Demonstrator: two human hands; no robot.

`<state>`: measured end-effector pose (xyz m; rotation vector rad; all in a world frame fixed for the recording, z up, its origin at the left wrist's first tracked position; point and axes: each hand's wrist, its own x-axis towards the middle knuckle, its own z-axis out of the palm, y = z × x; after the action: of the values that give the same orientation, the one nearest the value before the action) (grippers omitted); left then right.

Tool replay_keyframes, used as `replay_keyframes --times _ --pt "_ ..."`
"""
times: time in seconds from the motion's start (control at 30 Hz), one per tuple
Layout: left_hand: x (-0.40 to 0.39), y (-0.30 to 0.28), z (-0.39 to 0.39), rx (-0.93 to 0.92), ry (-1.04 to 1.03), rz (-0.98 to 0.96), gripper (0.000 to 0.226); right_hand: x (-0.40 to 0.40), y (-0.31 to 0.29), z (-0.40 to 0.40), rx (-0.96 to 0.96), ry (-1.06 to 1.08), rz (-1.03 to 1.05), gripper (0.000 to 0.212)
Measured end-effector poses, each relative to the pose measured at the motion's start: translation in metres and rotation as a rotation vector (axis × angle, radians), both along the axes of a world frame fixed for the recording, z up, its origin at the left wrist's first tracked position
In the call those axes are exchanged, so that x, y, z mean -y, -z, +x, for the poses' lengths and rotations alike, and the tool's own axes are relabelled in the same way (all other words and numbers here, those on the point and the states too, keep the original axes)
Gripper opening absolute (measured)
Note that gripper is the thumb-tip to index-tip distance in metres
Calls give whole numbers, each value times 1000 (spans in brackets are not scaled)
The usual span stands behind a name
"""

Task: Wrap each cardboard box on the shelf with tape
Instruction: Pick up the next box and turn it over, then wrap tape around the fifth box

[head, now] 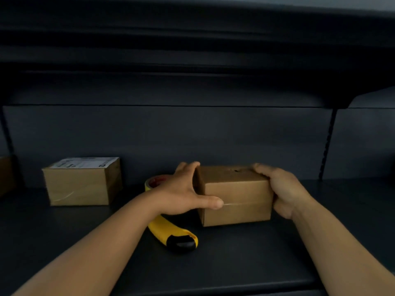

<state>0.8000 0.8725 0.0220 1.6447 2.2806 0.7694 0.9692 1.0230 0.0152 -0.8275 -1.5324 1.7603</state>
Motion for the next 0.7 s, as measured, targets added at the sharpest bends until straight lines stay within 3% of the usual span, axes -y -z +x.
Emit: replay_keyframes --times 0.1,0.33,0.43,0.53,0.7 --pt "2 4 2 11 -38 -81 121 -3 2 -2 74 48 35 41" --pt "19 2 -2 56 -45 -104 120 0 -1 -4 86 52 153 30" --pt "33 1 -3 128 18 -75 94 8 -6 -3 107 66 290 35" --pt "42 0 -7 124 -51 23 66 17 -15 -3 123 88 453 42" --pt "48 3 -40 -60 -222 113 55 41 -28 -9 153 101 662 27"
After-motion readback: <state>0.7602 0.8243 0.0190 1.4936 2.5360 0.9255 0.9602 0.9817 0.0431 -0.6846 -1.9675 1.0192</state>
